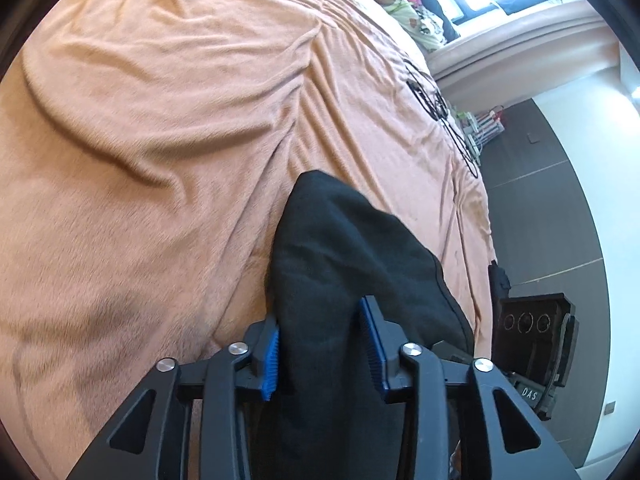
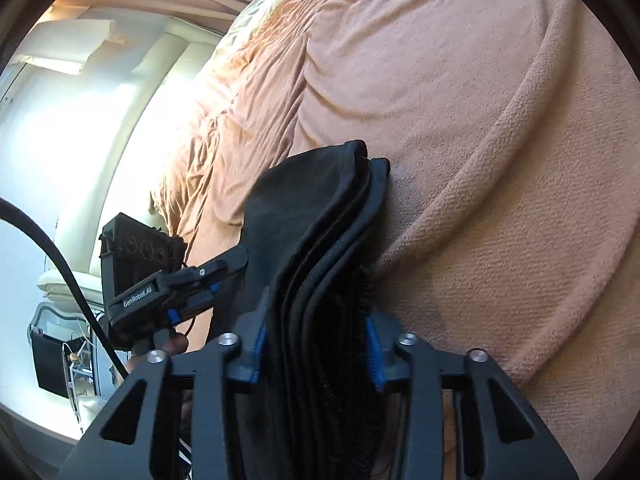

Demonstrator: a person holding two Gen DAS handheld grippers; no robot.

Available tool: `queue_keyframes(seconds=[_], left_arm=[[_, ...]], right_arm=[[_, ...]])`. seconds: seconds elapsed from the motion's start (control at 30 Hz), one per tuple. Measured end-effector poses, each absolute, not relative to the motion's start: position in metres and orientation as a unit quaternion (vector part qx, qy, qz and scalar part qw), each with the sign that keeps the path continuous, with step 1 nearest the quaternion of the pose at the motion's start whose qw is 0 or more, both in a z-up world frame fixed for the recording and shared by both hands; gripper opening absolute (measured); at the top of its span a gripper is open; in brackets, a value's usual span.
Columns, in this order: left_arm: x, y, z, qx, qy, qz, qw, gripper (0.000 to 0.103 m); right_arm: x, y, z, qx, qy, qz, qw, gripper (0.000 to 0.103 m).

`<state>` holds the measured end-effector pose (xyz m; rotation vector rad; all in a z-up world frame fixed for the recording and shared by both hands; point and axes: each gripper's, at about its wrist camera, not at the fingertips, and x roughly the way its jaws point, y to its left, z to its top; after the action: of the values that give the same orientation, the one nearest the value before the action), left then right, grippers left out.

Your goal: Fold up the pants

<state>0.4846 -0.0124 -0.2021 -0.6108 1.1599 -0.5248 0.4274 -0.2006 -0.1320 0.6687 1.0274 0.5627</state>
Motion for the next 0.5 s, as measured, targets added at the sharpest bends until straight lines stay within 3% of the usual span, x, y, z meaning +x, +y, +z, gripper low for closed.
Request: queue_keyframes(seconds=[0.37, 0.4, 0.47, 0.5], left_arm=[[0.468, -0.003, -0.215, -0.299, 0.546, -0.257, 0.739, 0.037], [0.468, -0.004, -0.217, -0.300, 0.546, -0.255, 0.740, 0.034], [0.467, -0.005, -0.217, -0.300, 0.545, -0.255, 0.740, 0.014], [0.467, -0.007, -0.215, -0.299, 0.542, -0.258, 0.742, 0.012]], right_arm=[[0.430, -0.197, -0.131, 0.306, 0.489, 0.261, 0.774, 0.035], [0.431, -0.197, -0.133, 0.304, 0.491, 0.260, 0.774, 0.035], [0.430, -0.196, -0.132, 0.302, 0.489, 0.257, 0.777, 0.034], [0.429, -0.195, -0.130, 0.298, 0.486, 0.256, 0.781, 0.030]])
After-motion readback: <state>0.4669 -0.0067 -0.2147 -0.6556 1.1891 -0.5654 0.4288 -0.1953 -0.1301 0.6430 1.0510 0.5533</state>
